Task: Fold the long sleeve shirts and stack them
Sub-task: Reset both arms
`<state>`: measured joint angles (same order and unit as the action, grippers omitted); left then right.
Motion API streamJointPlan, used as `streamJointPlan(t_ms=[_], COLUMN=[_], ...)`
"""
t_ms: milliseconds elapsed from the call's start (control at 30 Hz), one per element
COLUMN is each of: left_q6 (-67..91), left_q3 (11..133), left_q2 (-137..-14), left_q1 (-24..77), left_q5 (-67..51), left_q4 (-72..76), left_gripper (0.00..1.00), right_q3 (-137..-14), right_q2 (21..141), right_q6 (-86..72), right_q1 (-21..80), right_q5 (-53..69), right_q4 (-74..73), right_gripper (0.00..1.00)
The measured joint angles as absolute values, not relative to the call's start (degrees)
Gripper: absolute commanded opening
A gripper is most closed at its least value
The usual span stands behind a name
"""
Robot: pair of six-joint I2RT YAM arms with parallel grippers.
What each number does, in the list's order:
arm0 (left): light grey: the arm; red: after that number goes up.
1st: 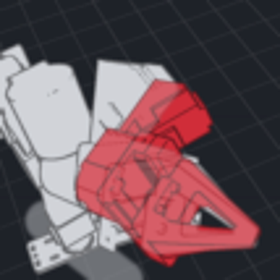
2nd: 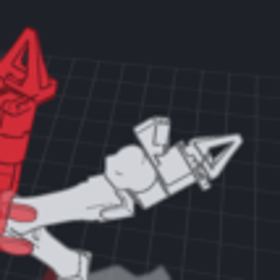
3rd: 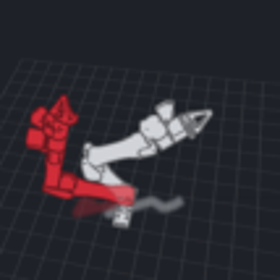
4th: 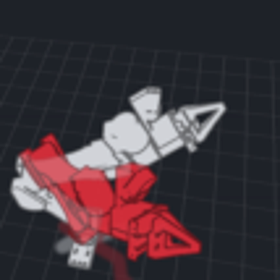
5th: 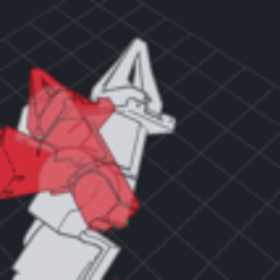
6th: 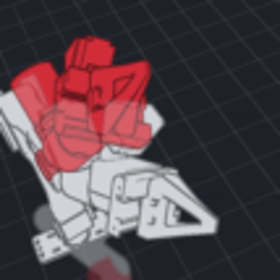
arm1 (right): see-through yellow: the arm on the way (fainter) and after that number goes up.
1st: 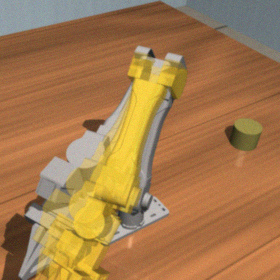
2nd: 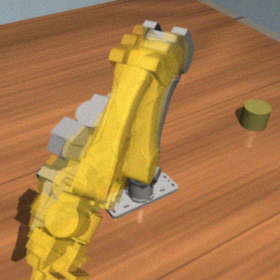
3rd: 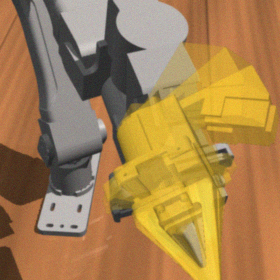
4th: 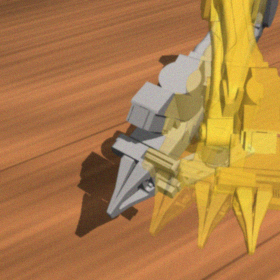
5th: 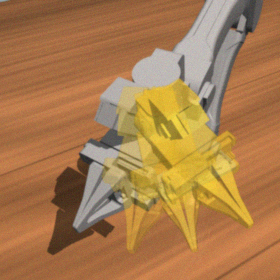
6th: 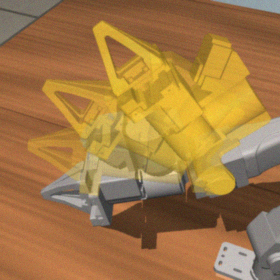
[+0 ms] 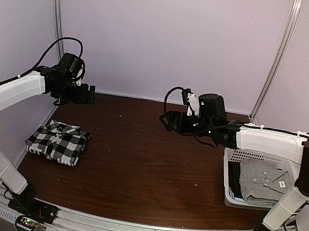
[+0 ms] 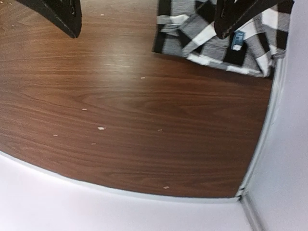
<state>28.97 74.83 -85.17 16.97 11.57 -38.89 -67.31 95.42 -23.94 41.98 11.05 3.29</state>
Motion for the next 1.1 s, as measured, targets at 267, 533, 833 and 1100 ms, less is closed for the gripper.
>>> streamJointPlan(t_ms=[267,533,833,1100], left_q6=[29.3,29.1,27.8,27.4], left_q3=[74.7,74.4,73.8,72.8], left_q2=[-84.5,-84.6,-84.8,-84.6], left_q1=[28.1,35.3,36.1,36.1], left_q5=[5.9,2.5,-2.9,-5.5], left_q4=[-27.6,-19.5,-15.7,-12.8], left_gripper=[0.98,0.98,0.98,0.98], right_q3=[-67.1,-61.2,-57.3,-55.9], right_q2=[87.7,78.6,73.3,70.8], right_q6=[-24.0,-25.3,-27.4,-28.9], right_q1=[42.0,42.0,41.9,41.8], right_q5=[8.5,4.3,-2.6,-4.7], right_q4=[1.4,1.0,0.1,-1.4], right_gripper=[1.00,1.00,1.00,1.00])
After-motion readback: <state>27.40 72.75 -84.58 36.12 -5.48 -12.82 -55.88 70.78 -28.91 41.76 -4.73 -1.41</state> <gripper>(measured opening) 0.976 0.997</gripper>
